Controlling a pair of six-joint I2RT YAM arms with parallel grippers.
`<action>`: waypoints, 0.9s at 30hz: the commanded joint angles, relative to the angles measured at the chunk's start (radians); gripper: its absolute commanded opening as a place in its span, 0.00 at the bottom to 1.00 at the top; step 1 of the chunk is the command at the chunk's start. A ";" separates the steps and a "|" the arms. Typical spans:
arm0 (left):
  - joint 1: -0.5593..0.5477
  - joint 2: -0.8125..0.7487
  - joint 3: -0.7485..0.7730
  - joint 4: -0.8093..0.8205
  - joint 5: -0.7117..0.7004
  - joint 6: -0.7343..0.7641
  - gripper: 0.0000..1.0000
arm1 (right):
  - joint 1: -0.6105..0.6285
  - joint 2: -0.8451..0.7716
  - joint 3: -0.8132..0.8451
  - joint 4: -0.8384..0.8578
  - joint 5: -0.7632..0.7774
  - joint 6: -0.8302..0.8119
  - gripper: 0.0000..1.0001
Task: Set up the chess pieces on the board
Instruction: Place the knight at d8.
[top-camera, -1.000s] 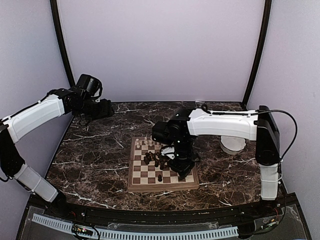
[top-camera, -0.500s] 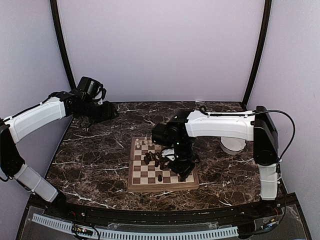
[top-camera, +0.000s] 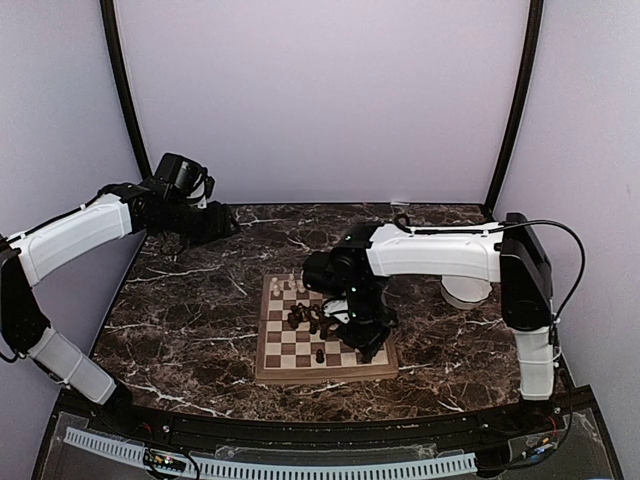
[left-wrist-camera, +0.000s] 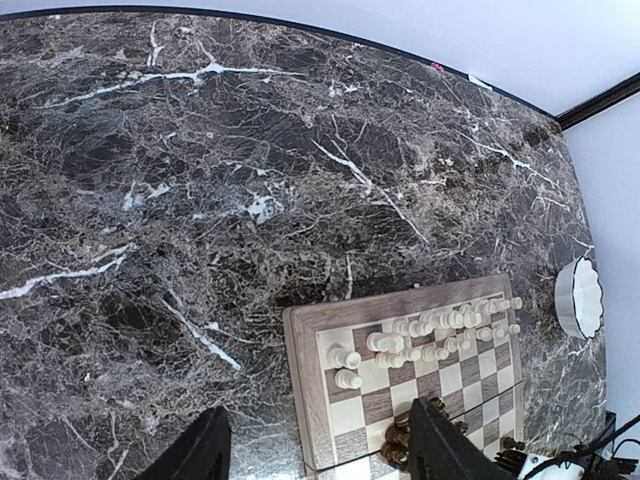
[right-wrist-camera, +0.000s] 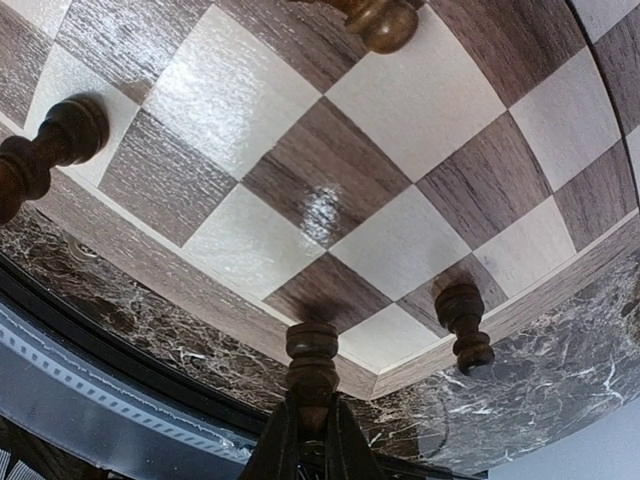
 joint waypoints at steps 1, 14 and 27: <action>0.000 0.000 -0.008 0.010 0.019 -0.001 0.63 | -0.006 0.024 0.022 -0.012 0.013 -0.003 0.11; 0.000 0.014 -0.012 0.013 0.038 0.001 0.62 | -0.014 0.034 0.036 -0.007 0.005 -0.006 0.22; 0.000 0.028 -0.010 0.020 0.058 -0.004 0.62 | -0.016 0.035 0.039 0.000 -0.015 -0.018 0.09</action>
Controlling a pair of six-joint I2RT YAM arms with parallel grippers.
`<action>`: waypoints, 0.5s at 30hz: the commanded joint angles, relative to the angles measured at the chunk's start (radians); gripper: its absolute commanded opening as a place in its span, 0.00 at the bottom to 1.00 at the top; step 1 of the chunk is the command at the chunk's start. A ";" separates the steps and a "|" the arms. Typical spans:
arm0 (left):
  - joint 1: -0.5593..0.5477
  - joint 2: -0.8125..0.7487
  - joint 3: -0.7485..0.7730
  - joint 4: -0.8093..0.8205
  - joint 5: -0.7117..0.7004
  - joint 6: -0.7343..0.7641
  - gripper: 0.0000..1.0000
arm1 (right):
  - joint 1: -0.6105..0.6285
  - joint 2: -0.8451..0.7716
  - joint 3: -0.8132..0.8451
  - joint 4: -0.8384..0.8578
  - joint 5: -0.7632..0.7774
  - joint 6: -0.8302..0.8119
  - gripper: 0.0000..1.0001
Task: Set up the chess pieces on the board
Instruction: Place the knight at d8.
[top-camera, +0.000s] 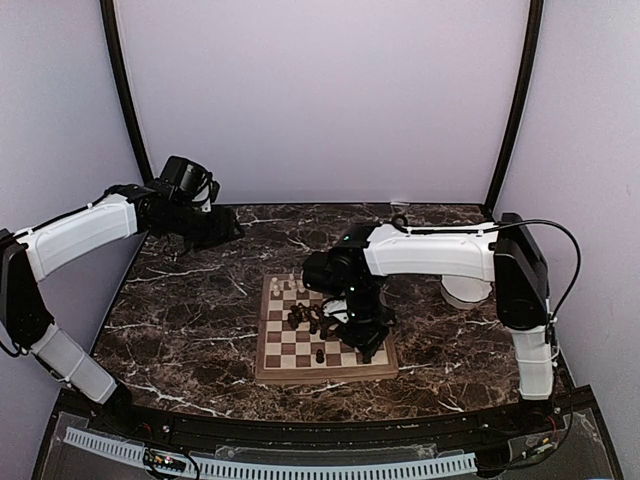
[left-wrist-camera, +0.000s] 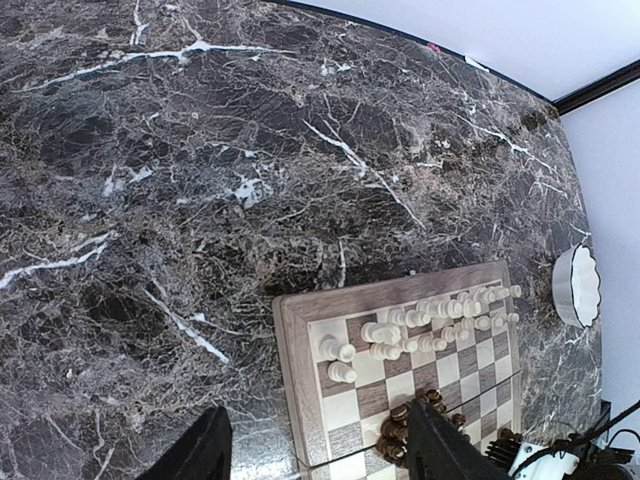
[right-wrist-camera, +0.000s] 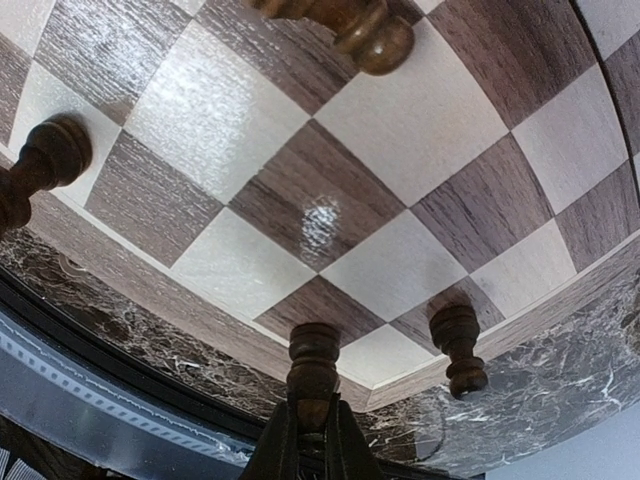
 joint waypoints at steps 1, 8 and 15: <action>0.000 -0.006 -0.010 0.016 0.016 -0.001 0.62 | -0.004 0.011 0.029 -0.002 -0.010 -0.001 0.08; 0.000 -0.006 -0.011 0.014 0.022 -0.002 0.62 | -0.004 0.011 0.038 0.000 -0.010 -0.002 0.08; 0.000 -0.007 -0.011 0.012 0.027 -0.003 0.61 | -0.003 0.014 0.039 -0.004 0.009 0.003 0.12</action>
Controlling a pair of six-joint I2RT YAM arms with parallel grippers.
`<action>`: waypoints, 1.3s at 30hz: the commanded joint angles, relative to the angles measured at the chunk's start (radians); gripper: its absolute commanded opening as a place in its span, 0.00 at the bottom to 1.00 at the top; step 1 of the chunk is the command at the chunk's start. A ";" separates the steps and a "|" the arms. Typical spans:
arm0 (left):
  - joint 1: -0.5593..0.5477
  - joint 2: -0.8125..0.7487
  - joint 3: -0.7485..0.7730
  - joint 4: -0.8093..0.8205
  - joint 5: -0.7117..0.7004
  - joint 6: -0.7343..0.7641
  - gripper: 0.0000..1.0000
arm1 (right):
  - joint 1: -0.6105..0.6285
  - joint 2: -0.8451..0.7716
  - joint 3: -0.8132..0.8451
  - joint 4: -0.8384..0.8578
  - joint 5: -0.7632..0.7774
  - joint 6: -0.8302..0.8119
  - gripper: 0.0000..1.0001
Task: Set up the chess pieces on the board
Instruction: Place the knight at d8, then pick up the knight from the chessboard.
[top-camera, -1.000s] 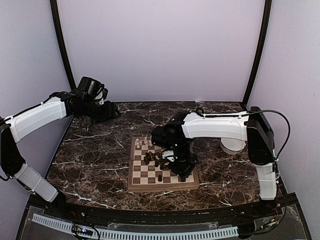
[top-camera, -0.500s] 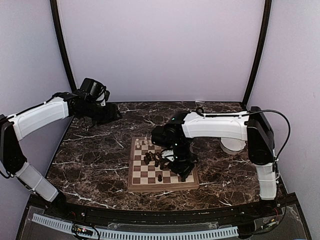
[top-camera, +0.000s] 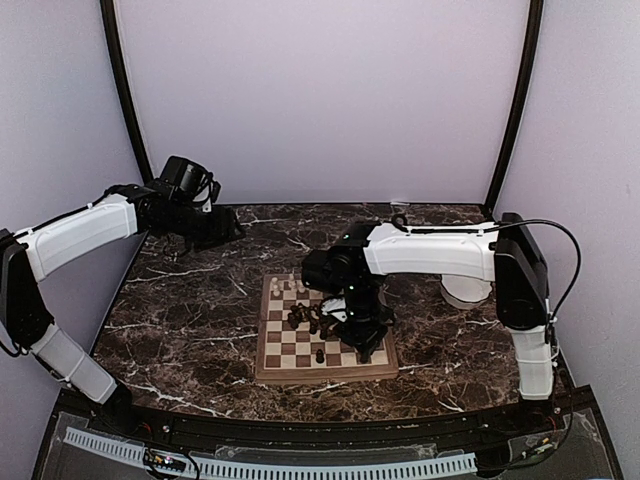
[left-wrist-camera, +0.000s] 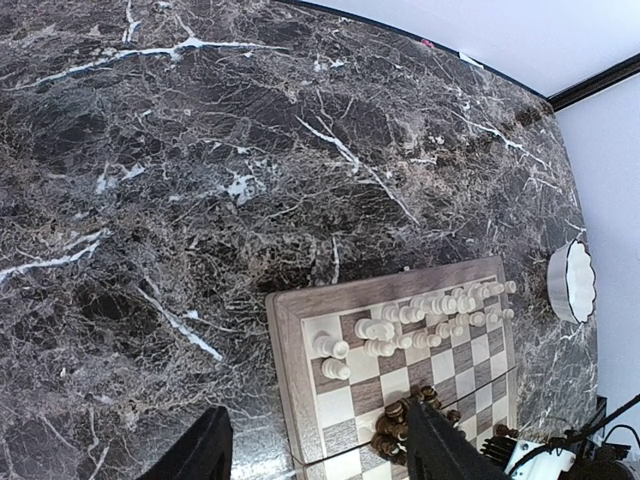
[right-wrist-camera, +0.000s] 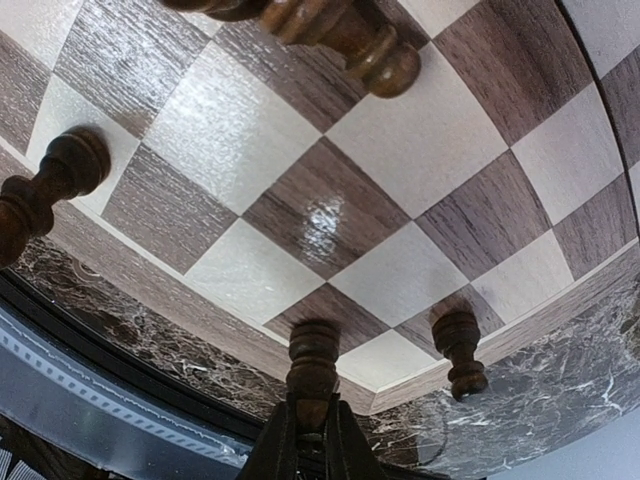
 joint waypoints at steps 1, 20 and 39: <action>0.000 -0.008 -0.011 0.011 0.012 -0.002 0.62 | -0.002 0.013 0.026 -0.009 0.017 0.007 0.14; -0.083 -0.112 -0.093 -0.035 0.150 0.173 0.53 | -0.040 -0.215 0.081 0.121 0.137 0.045 0.30; -0.434 0.192 0.161 -0.342 -0.120 0.002 0.49 | -0.075 -0.410 -0.175 0.465 0.160 0.133 0.30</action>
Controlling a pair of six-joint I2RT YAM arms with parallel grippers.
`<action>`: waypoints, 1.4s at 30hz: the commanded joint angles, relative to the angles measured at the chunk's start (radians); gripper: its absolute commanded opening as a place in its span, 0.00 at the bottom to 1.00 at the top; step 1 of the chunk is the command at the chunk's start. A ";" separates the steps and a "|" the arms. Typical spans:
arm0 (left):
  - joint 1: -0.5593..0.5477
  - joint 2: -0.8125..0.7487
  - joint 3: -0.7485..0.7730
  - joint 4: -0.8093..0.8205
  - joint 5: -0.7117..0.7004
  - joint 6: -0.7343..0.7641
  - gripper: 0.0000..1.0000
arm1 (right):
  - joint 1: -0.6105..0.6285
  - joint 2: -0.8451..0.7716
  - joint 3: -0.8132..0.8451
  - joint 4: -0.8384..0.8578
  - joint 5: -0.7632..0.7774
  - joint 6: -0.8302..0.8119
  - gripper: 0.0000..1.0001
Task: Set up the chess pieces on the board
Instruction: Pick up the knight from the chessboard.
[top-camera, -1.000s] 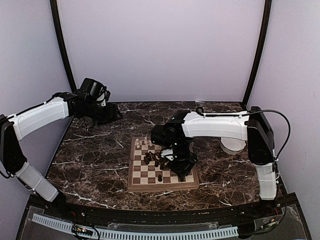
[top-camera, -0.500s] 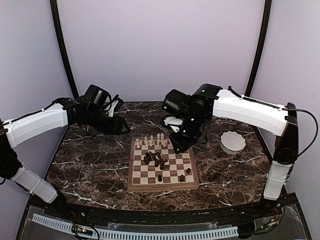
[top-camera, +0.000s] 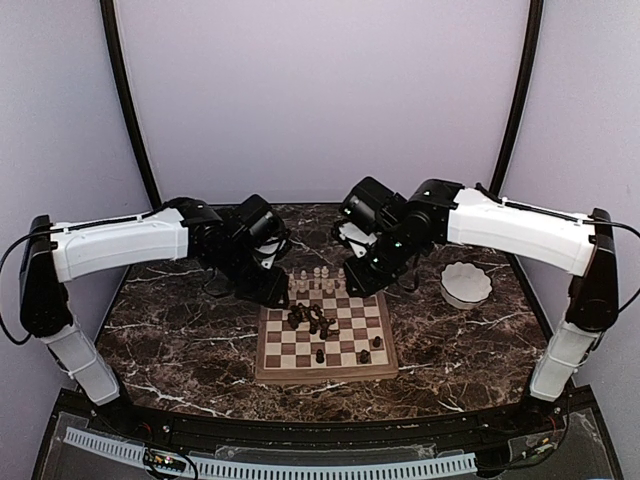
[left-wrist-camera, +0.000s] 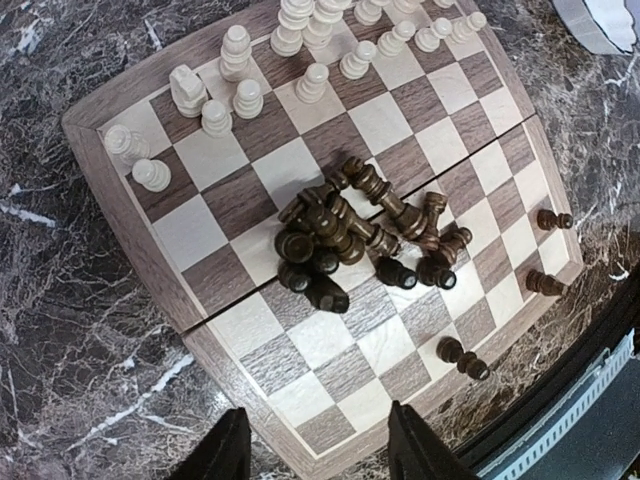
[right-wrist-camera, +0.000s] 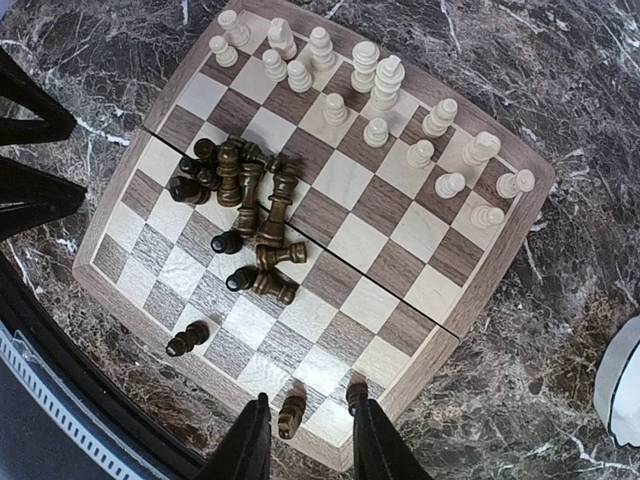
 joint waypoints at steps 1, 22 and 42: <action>-0.022 0.078 0.104 -0.081 -0.060 -0.104 0.49 | 0.001 -0.035 -0.025 0.054 0.025 0.004 0.30; -0.029 0.363 0.339 -0.241 -0.030 -0.164 0.39 | -0.008 -0.104 -0.110 0.056 0.034 -0.024 0.31; -0.029 0.402 0.367 -0.304 -0.039 -0.142 0.31 | -0.015 -0.080 -0.101 0.083 0.000 -0.023 0.31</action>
